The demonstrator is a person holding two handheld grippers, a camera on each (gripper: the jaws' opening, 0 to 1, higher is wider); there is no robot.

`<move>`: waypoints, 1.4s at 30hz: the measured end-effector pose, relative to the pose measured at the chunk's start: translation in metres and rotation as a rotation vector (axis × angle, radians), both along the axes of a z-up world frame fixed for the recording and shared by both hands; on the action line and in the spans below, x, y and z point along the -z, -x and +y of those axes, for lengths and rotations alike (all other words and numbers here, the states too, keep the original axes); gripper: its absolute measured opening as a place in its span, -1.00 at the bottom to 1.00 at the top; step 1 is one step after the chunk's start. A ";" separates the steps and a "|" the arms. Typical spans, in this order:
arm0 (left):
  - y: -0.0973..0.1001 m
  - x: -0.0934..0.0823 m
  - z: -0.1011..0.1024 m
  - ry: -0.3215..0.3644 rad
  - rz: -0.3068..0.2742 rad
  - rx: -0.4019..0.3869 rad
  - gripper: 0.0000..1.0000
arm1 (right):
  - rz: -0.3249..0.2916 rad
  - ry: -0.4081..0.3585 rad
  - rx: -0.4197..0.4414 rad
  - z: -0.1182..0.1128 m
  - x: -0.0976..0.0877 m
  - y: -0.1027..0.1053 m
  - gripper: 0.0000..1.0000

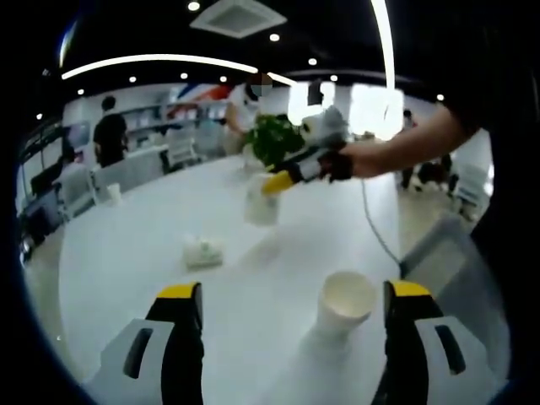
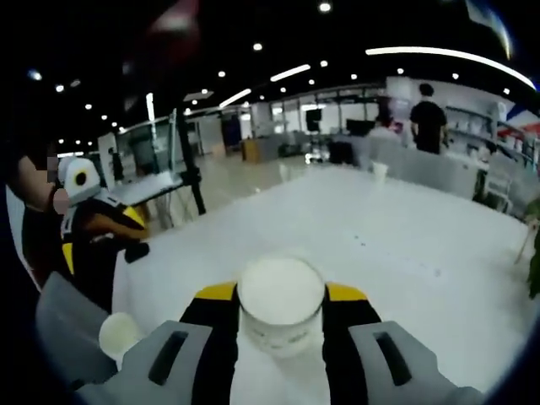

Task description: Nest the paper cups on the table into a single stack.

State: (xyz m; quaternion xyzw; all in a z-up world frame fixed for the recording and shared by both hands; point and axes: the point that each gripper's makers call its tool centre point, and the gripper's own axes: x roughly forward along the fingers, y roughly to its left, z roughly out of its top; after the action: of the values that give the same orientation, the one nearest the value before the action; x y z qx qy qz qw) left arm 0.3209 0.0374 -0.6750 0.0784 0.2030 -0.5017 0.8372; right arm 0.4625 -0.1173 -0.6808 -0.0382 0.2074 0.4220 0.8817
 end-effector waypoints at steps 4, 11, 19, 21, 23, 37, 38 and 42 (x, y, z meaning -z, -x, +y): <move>0.001 0.000 -0.002 -0.001 -0.002 0.004 0.75 | 0.003 -0.026 -0.005 0.005 -0.007 0.008 -0.30; 0.002 -0.002 -0.004 0.005 -0.006 0.005 0.75 | 0.015 -0.084 -0.018 0.018 -0.022 0.026 -0.30; 0.004 -0.006 -0.007 0.018 -0.008 0.001 0.75 | 0.012 -0.137 -0.054 0.034 -0.044 0.048 -0.30; 0.005 -0.007 -0.008 0.021 -0.011 0.002 0.74 | 0.011 -0.145 -0.060 0.037 -0.049 0.054 -0.30; 0.005 -0.008 -0.009 0.022 -0.011 0.004 0.74 | 0.010 -0.159 -0.068 0.041 -0.053 0.057 -0.30; 0.009 -0.015 -0.013 0.041 -0.009 0.021 0.69 | 0.016 -0.208 -0.147 0.074 -0.072 0.083 -0.30; 0.009 -0.015 -0.013 0.041 -0.010 0.021 0.69 | 0.012 -0.207 -0.150 0.076 -0.073 0.084 -0.30; 0.010 -0.016 -0.014 0.045 -0.013 0.023 0.69 | 0.005 -0.214 -0.164 0.082 -0.078 0.086 -0.30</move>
State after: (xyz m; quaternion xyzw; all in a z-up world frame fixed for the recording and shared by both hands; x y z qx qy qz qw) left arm 0.3109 0.0235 -0.6586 0.0654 0.1852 -0.5154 0.8341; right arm 0.3766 -0.0349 -0.6025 0.0402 0.1598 0.5123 0.8429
